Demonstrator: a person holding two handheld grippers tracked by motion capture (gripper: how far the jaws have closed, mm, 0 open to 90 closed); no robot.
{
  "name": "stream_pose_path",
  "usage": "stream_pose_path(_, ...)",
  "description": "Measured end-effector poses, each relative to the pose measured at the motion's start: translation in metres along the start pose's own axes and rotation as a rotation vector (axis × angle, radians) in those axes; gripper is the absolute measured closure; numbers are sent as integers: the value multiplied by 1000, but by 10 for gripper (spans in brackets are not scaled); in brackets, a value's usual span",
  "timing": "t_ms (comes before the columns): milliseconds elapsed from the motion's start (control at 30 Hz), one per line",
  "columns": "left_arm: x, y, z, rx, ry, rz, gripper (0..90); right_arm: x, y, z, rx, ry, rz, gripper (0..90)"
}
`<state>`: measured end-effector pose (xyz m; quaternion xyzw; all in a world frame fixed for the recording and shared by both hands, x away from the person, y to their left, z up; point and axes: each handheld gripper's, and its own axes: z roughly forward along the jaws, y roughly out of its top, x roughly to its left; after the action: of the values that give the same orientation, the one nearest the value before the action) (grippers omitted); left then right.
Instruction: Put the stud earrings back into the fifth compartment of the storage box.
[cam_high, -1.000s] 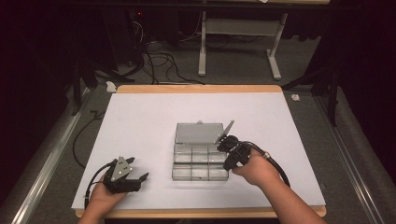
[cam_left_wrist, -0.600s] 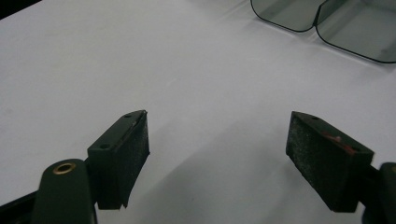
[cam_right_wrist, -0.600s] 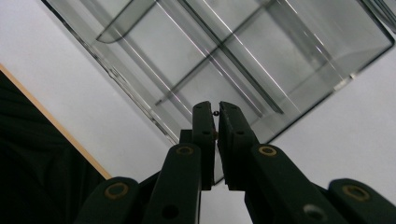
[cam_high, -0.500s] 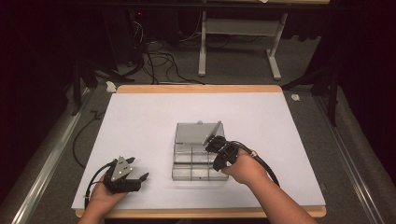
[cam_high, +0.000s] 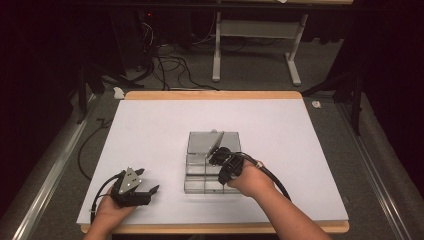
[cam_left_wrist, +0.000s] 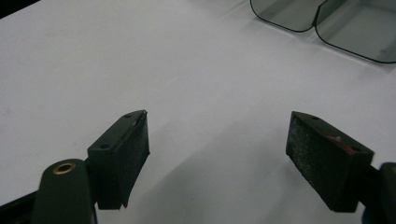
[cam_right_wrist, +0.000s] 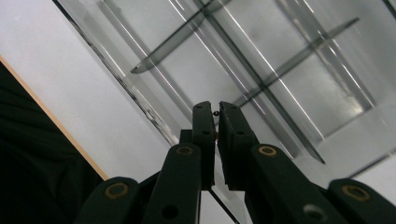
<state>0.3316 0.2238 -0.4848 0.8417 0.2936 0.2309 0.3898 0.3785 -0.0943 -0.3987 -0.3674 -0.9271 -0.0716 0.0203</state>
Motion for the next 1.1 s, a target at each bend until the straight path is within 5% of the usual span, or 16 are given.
stream_pose_path(333,0,0,0,1,-1,0,219,6,12,15,18,13,-27,862)
stream_pose_path(1100,0,0,0,3,-3,0,220,6,16,37,44,30,-4,859)
